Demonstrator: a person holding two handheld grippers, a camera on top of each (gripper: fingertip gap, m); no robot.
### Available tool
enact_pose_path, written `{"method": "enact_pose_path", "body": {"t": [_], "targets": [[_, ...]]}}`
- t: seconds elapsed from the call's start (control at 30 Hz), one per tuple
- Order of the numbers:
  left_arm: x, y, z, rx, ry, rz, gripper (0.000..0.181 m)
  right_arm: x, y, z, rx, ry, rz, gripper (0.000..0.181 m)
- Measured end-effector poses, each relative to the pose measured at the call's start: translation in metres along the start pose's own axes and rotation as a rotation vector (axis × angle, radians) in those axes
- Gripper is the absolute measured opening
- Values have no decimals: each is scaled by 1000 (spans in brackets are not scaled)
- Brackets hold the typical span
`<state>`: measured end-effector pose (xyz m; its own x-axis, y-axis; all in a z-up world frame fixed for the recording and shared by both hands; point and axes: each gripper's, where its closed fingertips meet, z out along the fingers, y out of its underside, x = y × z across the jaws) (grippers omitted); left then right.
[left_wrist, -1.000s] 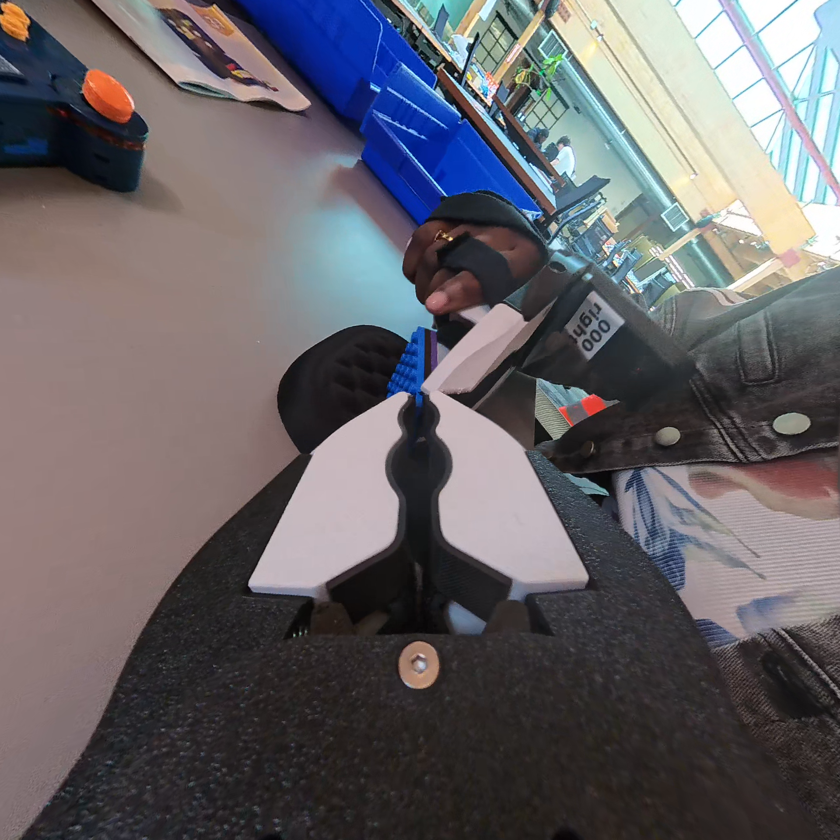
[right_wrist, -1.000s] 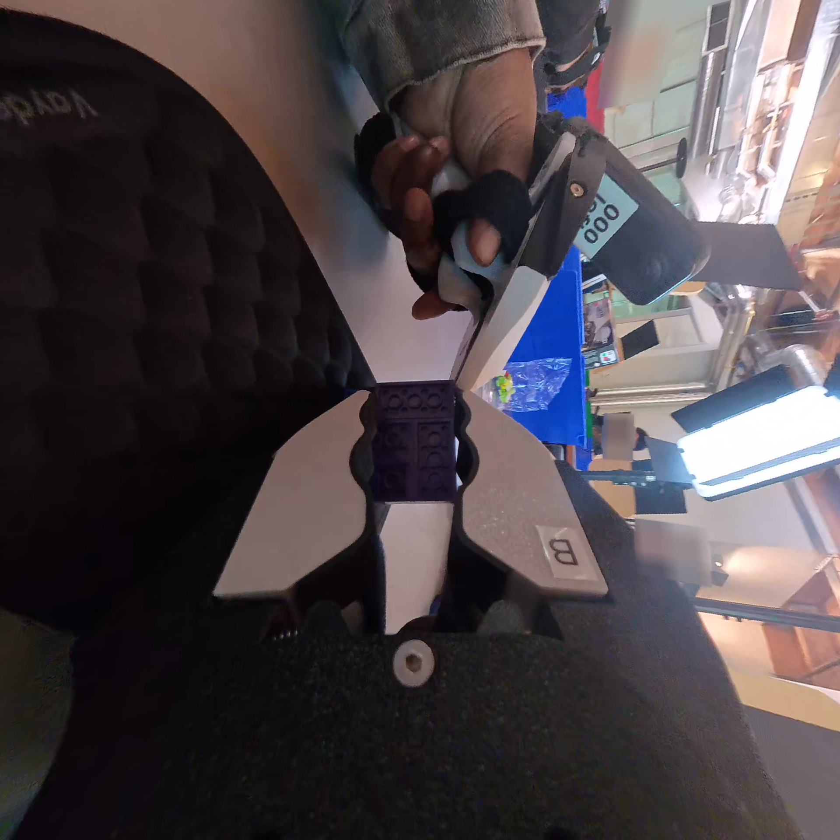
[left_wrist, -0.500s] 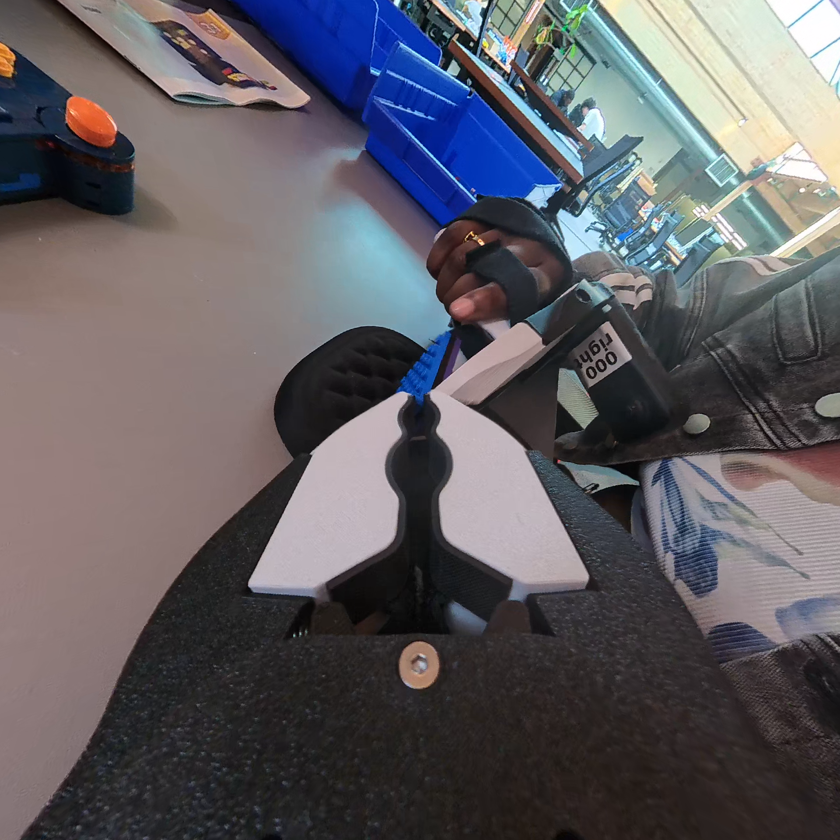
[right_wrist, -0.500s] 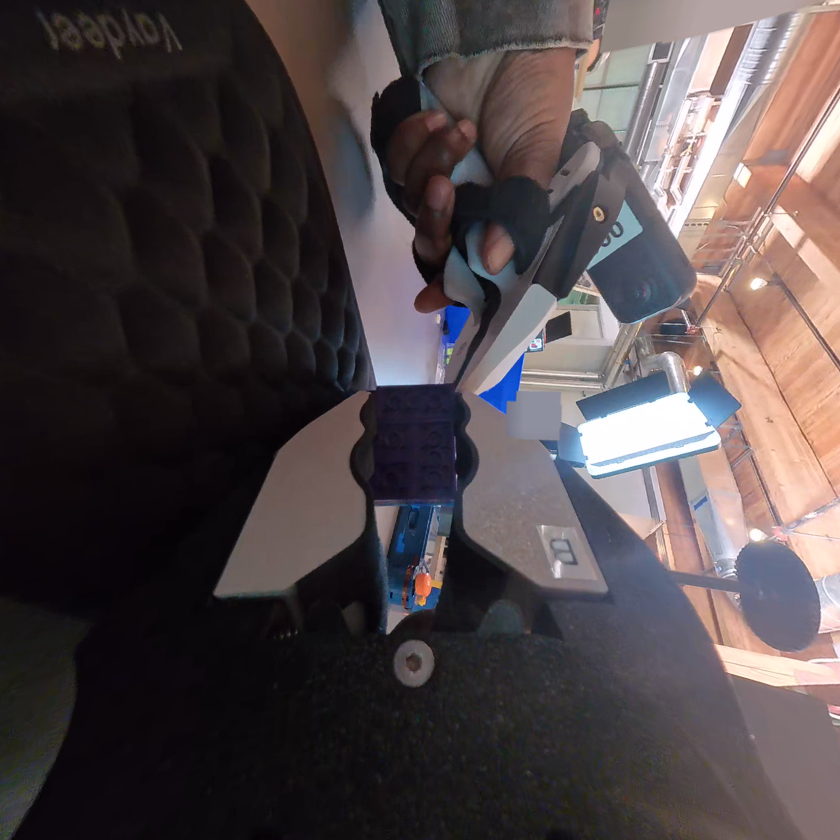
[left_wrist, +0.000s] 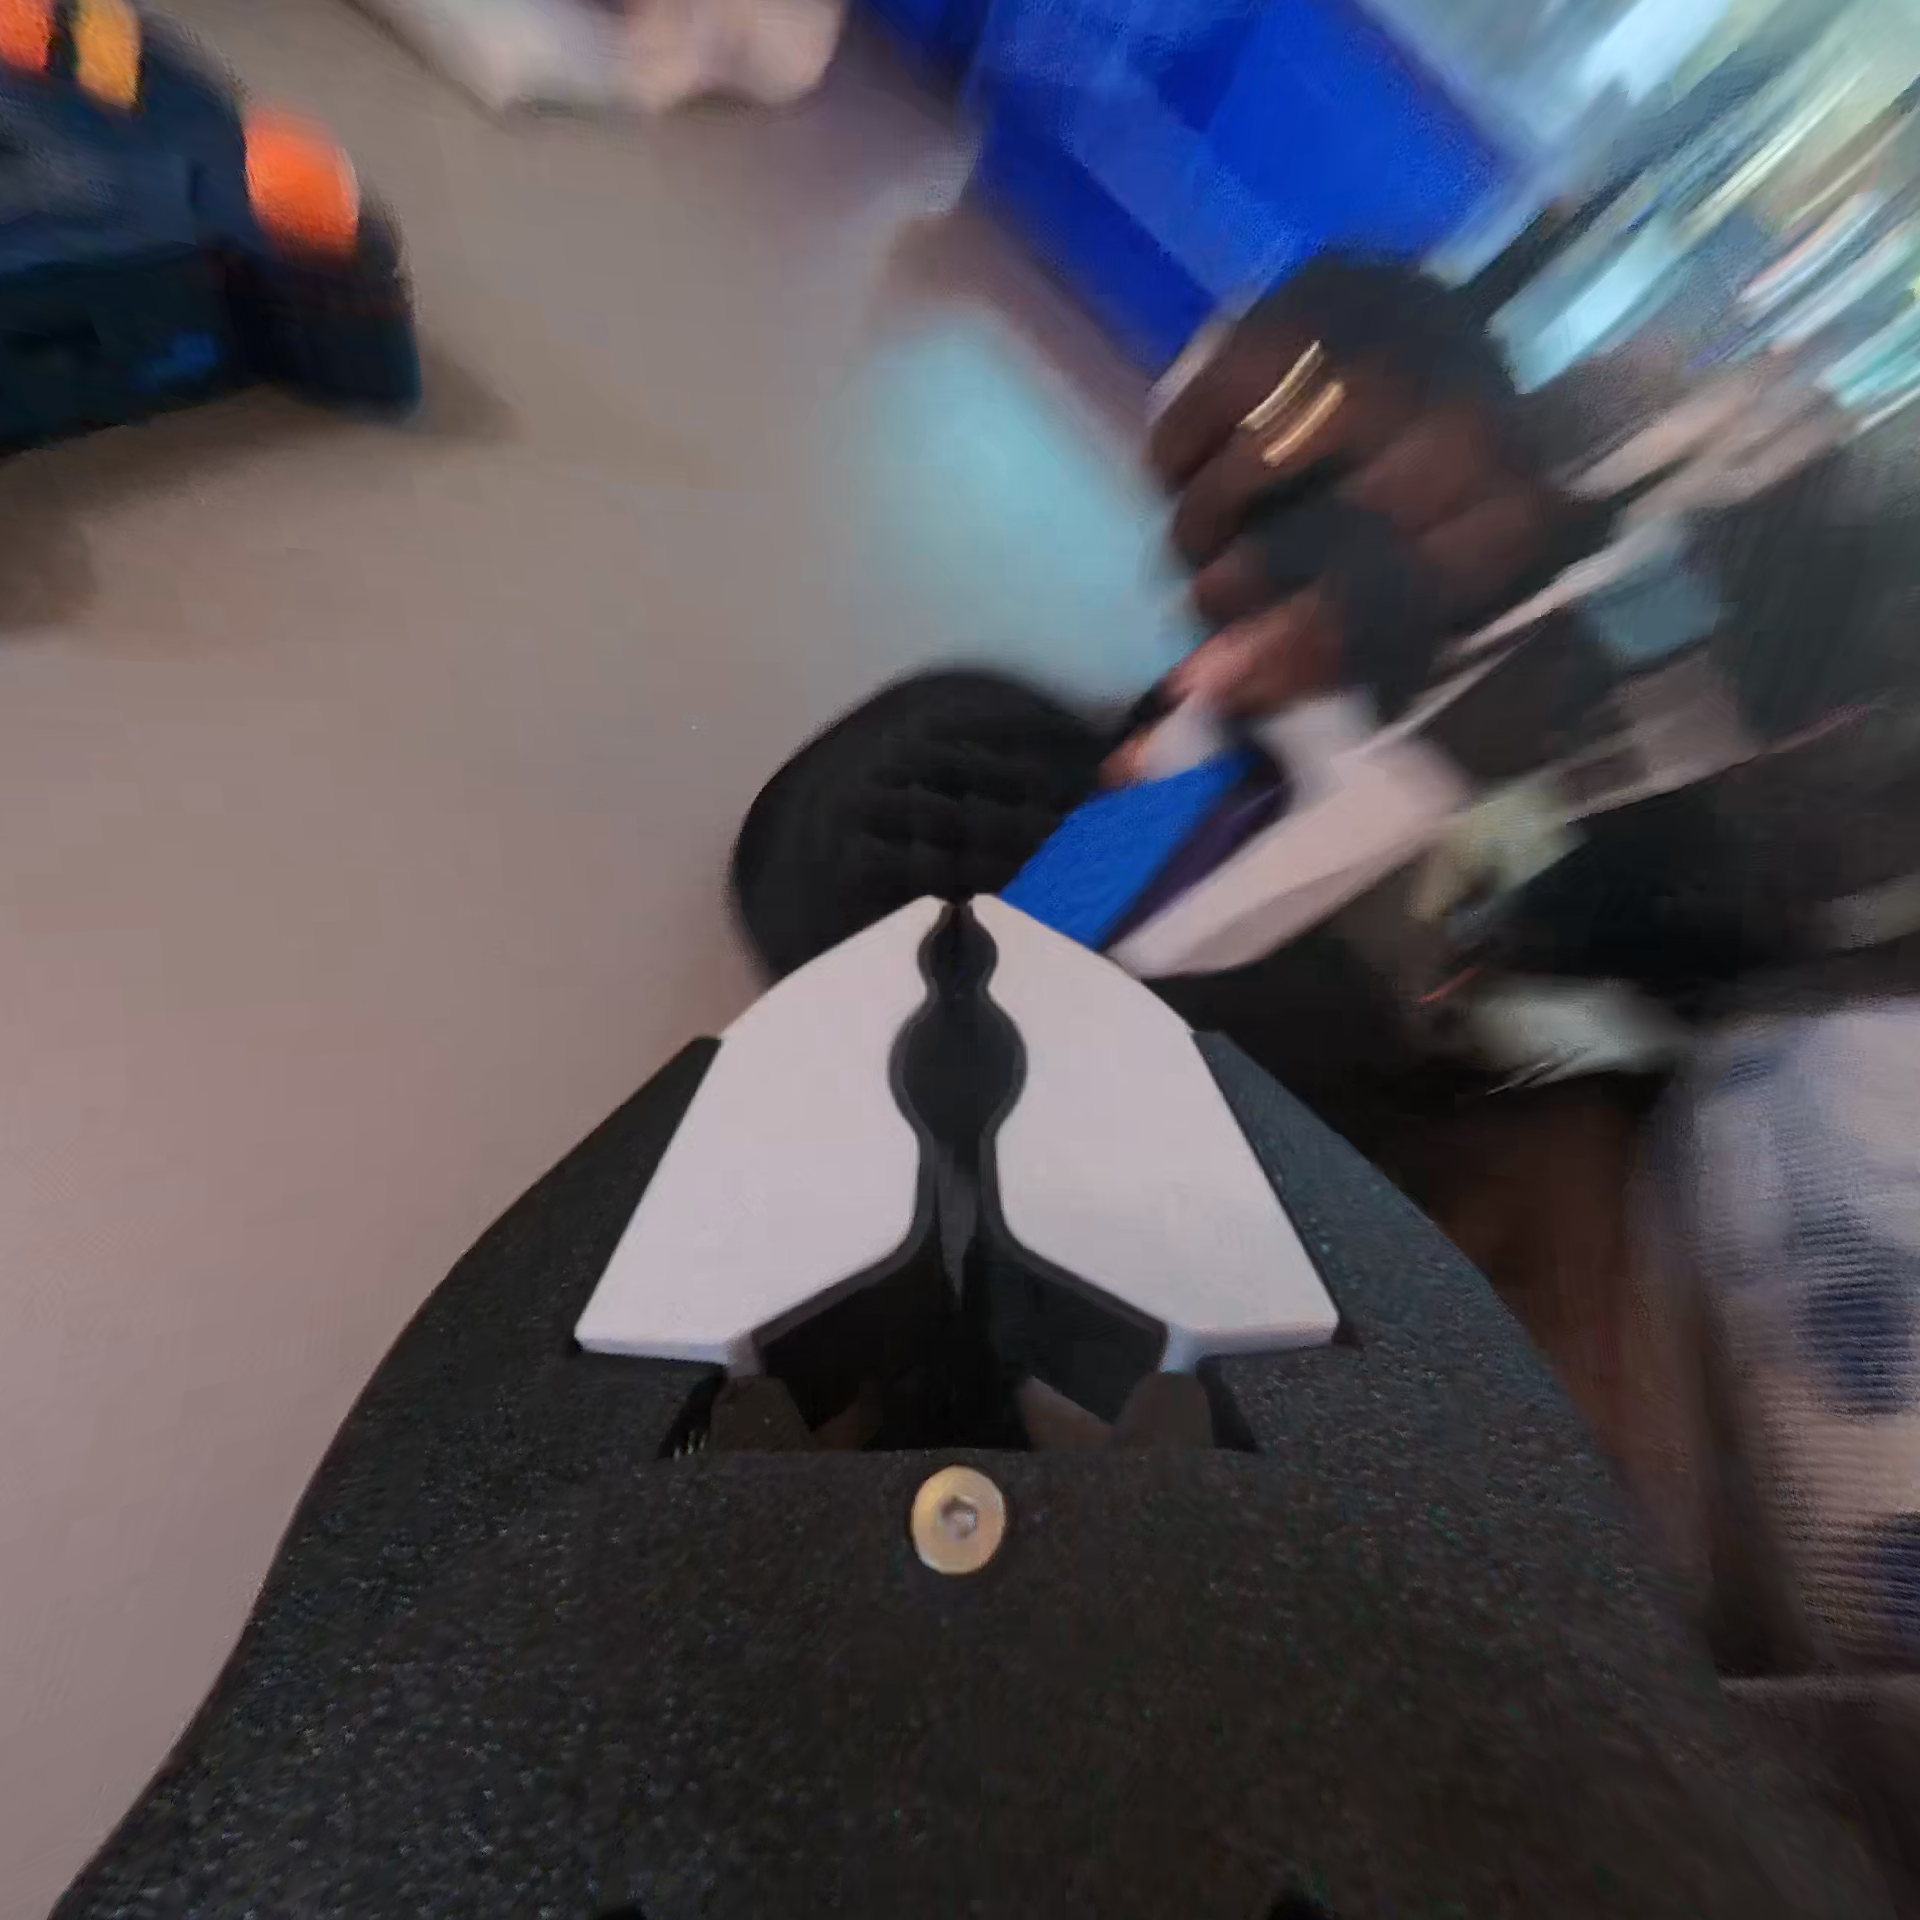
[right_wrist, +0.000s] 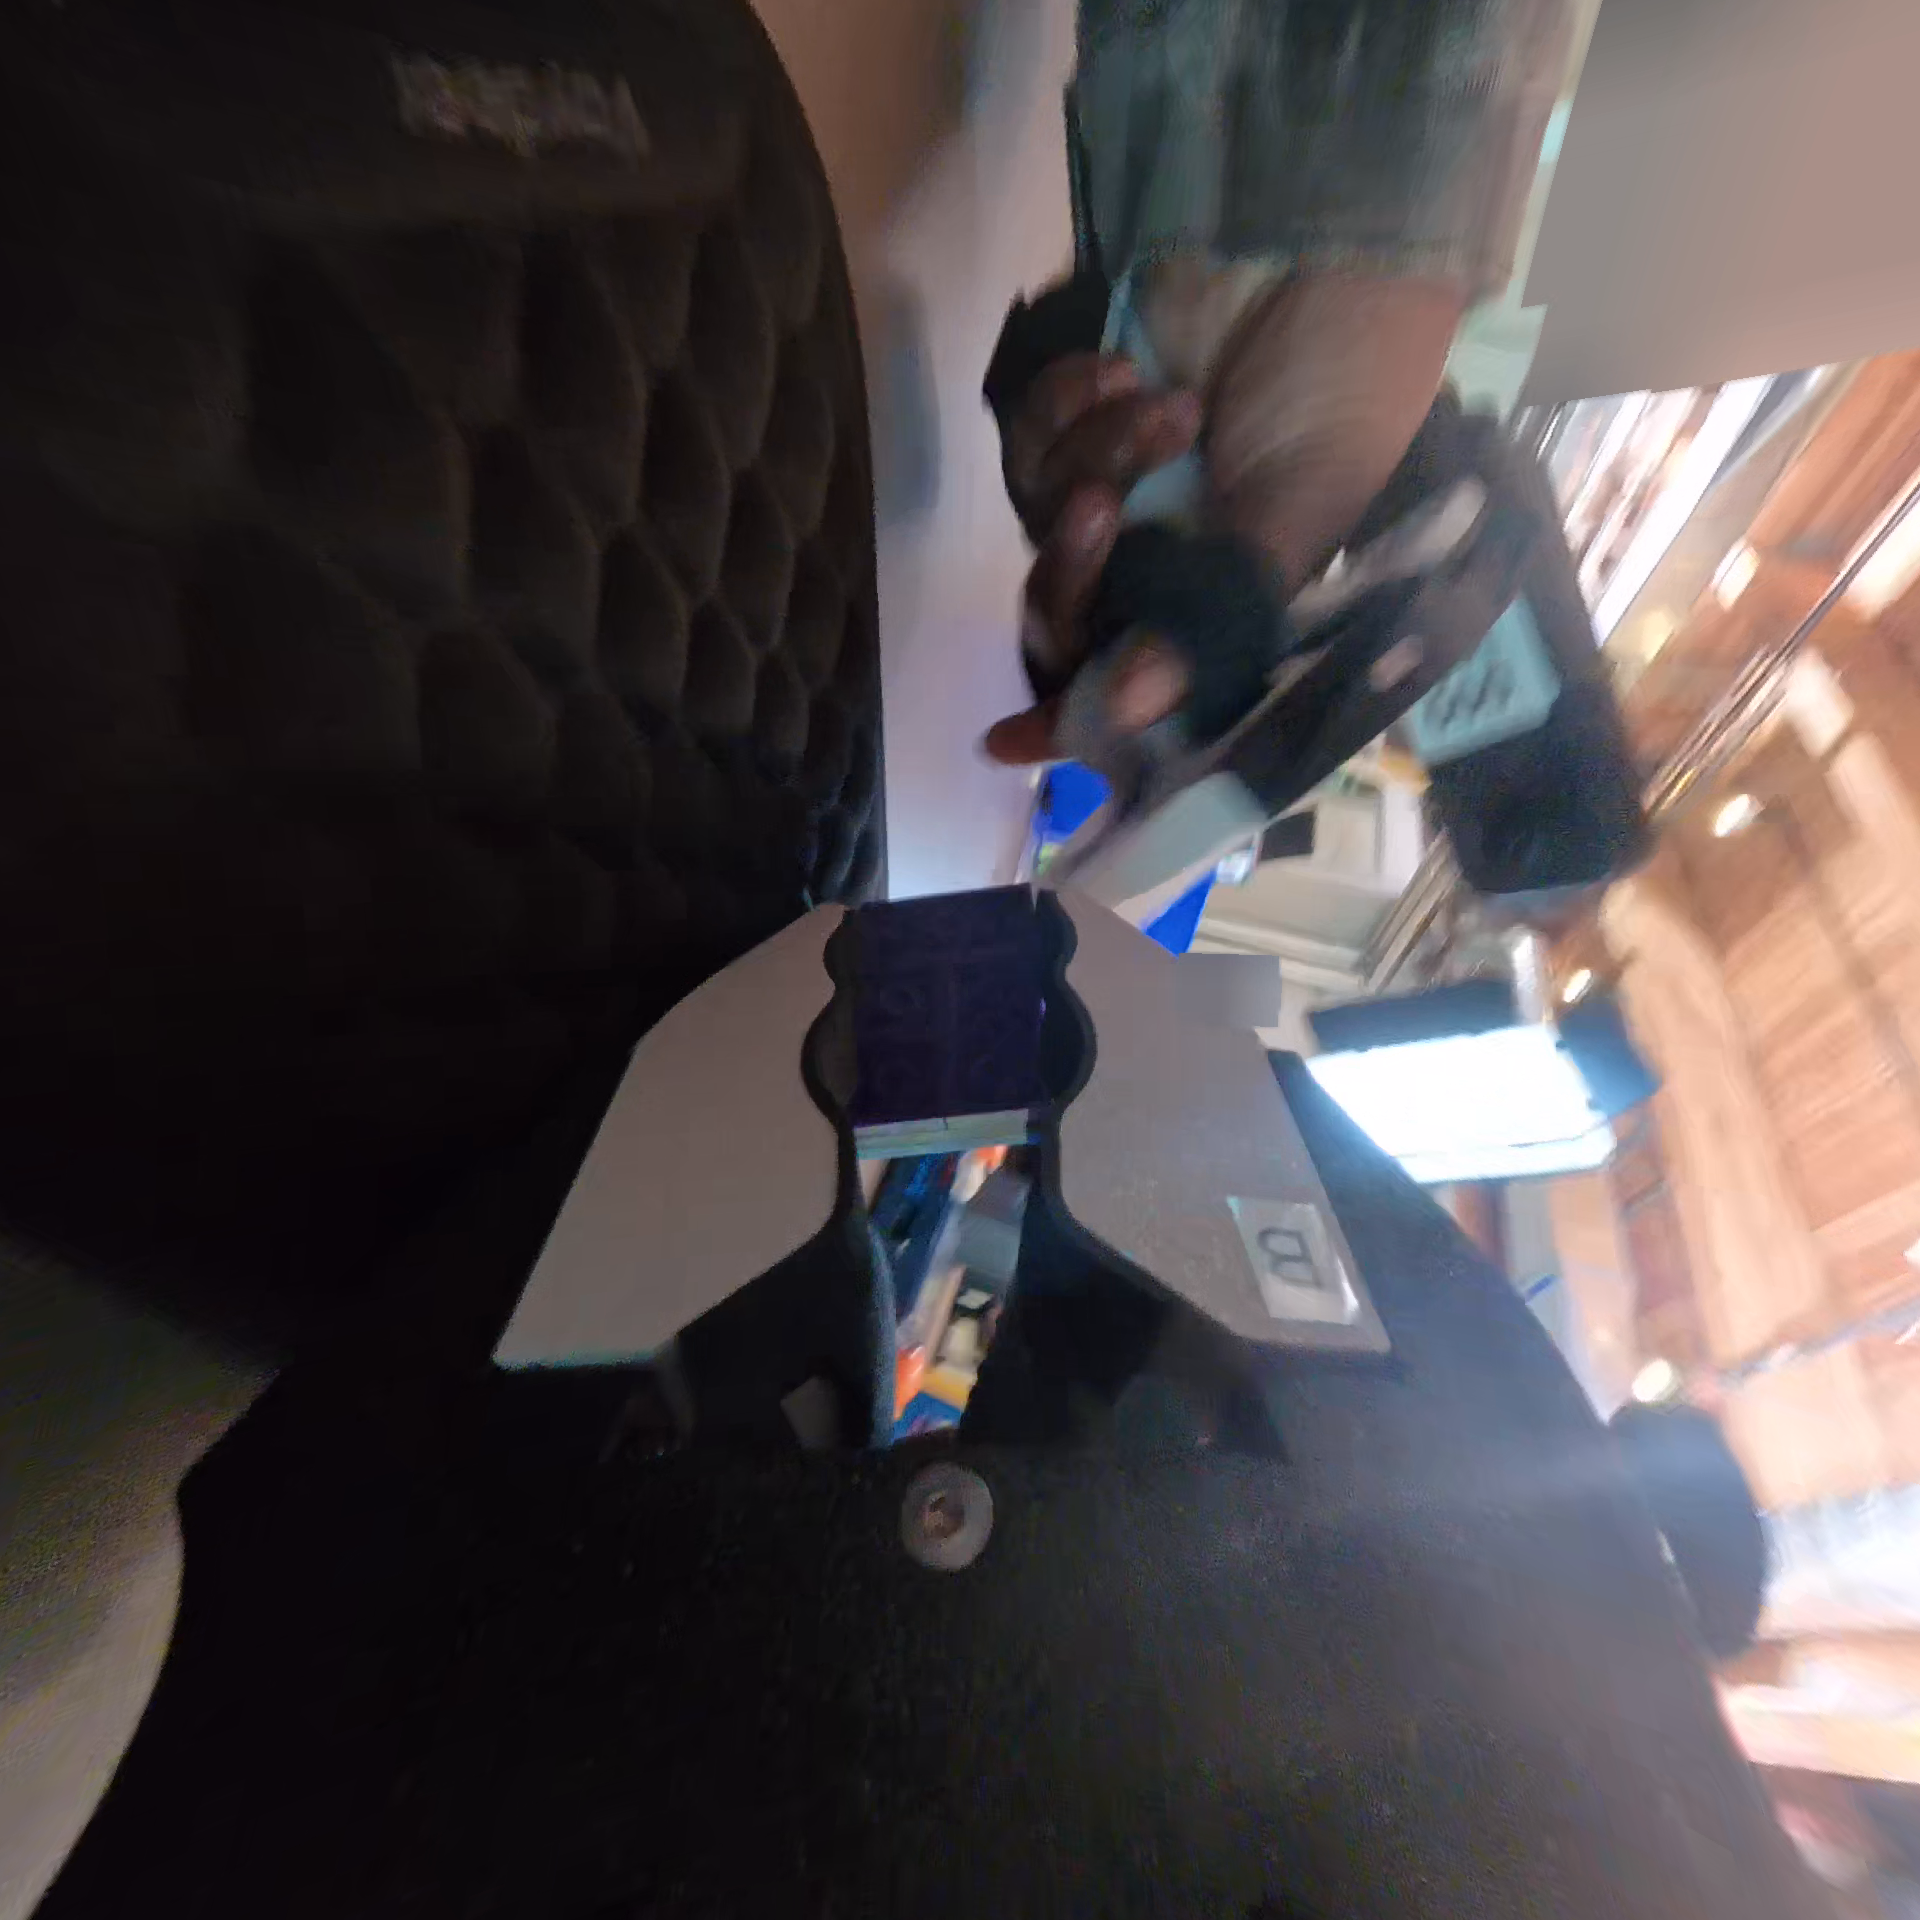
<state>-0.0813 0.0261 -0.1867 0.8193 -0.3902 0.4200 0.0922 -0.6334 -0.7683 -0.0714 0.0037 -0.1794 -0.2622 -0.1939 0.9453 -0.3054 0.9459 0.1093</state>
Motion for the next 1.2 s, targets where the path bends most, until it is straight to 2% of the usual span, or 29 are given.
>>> {"method": "enact_pose_path", "body": {"t": [0.03, 0.07, 0.1, 0.17, 0.23, 0.33, 0.47, 0.57, 0.67, 0.73, 0.77, 0.83, 0.9, 0.97, 1.03, 1.1, 1.2], "targets": [[-6, 20, 15, -116, -58, 67, 1, 1, -4, 2, 7, 4, -60, 30], [5, 11, 18, -78, 8, 45, 0, 8, -14, 1, 60, 25, -47, 0], [0, 0, 11, -31, -14, 57, 0, 4, -4, 4, 10, -20, 35, 0], [-11, -38, -25, 228, -6, -17, 0, -10, 3, 1, 24, -37, 119, 0], [-20, -30, -38, 178, -60, 9, 0, -10, 5, -4, 41, -42, 198, 0], [-8, -21, -32, 141, -24, 23, 0, -8, 1, -7, 95, -51, 257, 0], [8, -13, -16, 129, 6, 63, 8, -9, -9, -15, 152, -133, 464, 3], [12, -10, -8, 144, -47, 122, 16, -12, -10, -23, 160, -181, 682, 15], [18, -20, -10, 243, -69, 100, 32, -9, -4, -36, 163, -168, 915, 31], [17, -26, -16, 305, -112, 66, 60, -2, 10, -44, 157, -90, 1123, 52], [15, -29, -18, 334, -144, 63, 83, 0, 19, -48, 155, -51, 1231, 63], [14, -33, -21, 378, -207, 132, 101, 9, 38, -57, 173, 59, 1402, 80], [17, -38, -22, 411, -261, 279, 120, 27, 55, -71, 250, 222, 1518, 93], [19, -35, -18, 359, -298, 391, 124, 48, 71, -90, 400, 429, 1606, 108], [29, -27, -6, 303, -247, 450, 126, 58, 80, -105, 526, 522, 1676, 111], [30, -21, 2, 252, -260, 490, 125, 57, 84, -108, 512, 532, 1678, 124], [23, -19, 9, 202, -311, 527, 119, 47, 82, -97, 368, 491, 1578, 130]]}}
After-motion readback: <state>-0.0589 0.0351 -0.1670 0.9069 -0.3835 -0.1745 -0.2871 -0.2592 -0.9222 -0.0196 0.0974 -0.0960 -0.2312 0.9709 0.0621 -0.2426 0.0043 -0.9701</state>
